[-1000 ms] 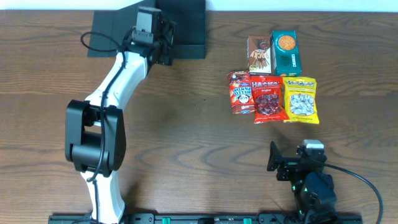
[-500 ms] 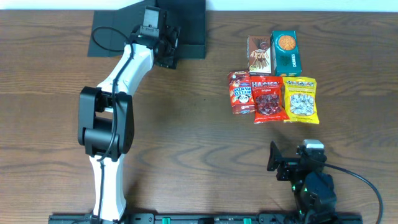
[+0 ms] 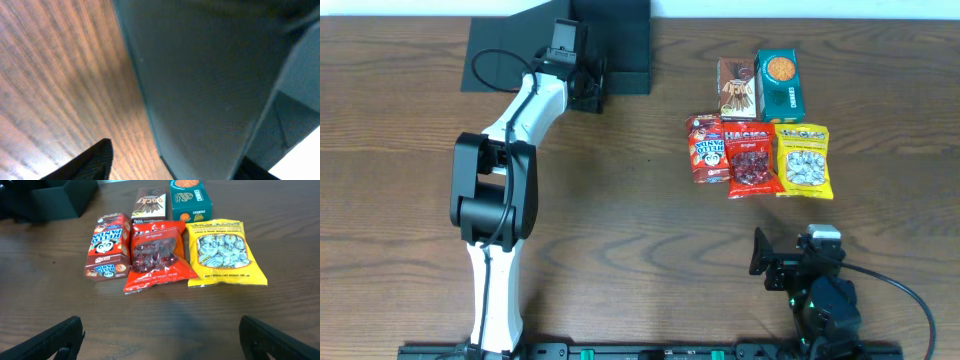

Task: Pack container

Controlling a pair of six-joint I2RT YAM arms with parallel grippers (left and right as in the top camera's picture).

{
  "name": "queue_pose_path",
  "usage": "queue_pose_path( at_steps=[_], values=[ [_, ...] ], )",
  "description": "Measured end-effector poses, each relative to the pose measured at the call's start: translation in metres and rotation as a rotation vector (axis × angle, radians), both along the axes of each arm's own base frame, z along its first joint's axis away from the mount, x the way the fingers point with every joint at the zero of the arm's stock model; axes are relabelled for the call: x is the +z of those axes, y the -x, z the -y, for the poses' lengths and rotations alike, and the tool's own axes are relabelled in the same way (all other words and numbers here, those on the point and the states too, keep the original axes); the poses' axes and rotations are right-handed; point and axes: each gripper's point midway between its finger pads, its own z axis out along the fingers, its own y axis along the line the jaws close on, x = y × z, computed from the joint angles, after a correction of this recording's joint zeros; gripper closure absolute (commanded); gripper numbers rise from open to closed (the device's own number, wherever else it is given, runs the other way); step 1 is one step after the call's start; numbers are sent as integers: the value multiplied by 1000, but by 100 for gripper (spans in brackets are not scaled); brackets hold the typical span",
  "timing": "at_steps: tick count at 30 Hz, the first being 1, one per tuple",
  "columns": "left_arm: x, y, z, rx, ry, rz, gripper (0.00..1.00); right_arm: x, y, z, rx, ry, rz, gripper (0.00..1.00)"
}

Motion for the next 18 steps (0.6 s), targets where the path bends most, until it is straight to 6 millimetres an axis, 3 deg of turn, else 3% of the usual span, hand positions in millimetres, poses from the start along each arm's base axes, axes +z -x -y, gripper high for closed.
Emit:
queue_pose_path(
  at_steps=[10, 13, 18],
  values=[
    [1, 0, -2, -8, -3, -4, 55, 0, 0, 0, 0, 0, 0, 1],
    [2, 9, -6, -31, -16, -49, 69, 0, 0, 0, 0, 0, 0, 1],
    [2, 34, -23, -102, -80, -158, 75, 0, 0, 0, 0, 0, 0, 1]
  ],
)
